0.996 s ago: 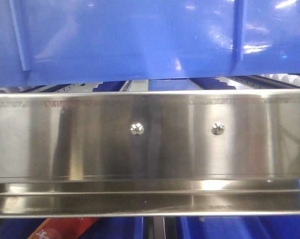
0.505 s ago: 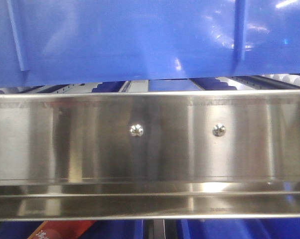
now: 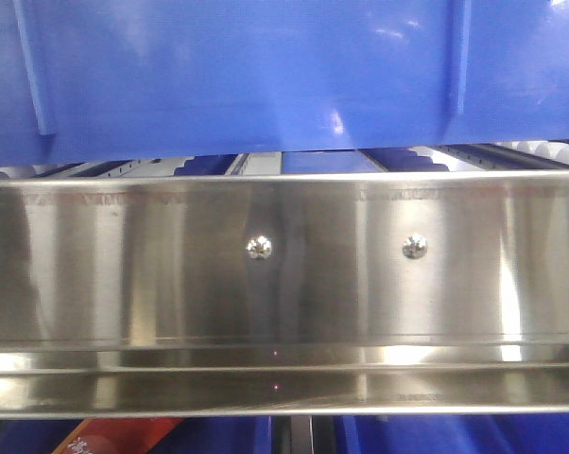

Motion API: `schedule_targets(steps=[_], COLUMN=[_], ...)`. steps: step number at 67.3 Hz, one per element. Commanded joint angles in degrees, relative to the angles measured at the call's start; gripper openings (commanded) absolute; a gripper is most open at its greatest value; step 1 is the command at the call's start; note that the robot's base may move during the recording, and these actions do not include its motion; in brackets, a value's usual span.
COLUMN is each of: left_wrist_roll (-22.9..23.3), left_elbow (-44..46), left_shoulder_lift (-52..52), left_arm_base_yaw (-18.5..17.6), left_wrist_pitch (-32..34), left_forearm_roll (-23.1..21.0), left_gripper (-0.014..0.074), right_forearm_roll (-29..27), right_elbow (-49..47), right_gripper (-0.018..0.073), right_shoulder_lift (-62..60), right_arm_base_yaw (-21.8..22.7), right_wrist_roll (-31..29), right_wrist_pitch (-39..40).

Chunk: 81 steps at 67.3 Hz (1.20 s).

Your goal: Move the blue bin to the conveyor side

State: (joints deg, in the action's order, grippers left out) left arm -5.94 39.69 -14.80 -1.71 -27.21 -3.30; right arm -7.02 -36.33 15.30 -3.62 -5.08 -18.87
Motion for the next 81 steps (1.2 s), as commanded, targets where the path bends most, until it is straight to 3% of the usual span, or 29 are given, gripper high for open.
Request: schedule_targets(steps=[1,11,27,36,49,60,71,81], left_wrist_roll=[0.12,0.12,0.39,4.32,7.1,10.77,13.64,15.59], left_elbow=[1.79,9.84,23.68,29.88,40.38,51.24,59.64,64.62], left_shoulder_lift=[-2.63,-9.34,-22.3,-29.24,-40.63,-49.57,-56.0,-60.34], left_arm_base_yaw=[-0.89,-1.31,-6.78,-8.0,-8.0,-8.0,-8.0,-8.0], left_wrist_pitch=[3.12,-4.65,-14.66,-20.33,-31.8,-42.66,-42.75,-42.75], left_forearm_roll=[-0.04,-0.04,-0.14,-0.14,-0.26,3.3,5.0,7.08], left_gripper=[0.0574,0.0568,0.0568,0.0568,0.0568,0.0568,0.0568,0.0568], right_forearm_roll=[0.24,0.24,0.24,0.24,0.24,0.24,2.94,4.92], right_elbow=[-1.73,-8.2,-22.58,-30.1,-43.4,-54.05,-62.04,-67.66], right_gripper=[0.0559,0.0559,0.0559,0.0559,0.0559,0.0559,0.0559,0.0559], right_shoulder_lift=[2.56,8.29,22.06,29.8,42.59,51.26,57.45,62.13], right_arm_base_yaw=[-0.13,-0.13,-4.14,-6.92,-8.06,-8.06,-8.06,-8.06], right_wrist_roll=[-0.02,-0.02,-0.02,-0.02,-0.02,-0.02,3.62,5.63], right_wrist_pitch=[1.23,-3.69,-12.78,-18.77,-33.62,-43.52,-51.09,-51.09])
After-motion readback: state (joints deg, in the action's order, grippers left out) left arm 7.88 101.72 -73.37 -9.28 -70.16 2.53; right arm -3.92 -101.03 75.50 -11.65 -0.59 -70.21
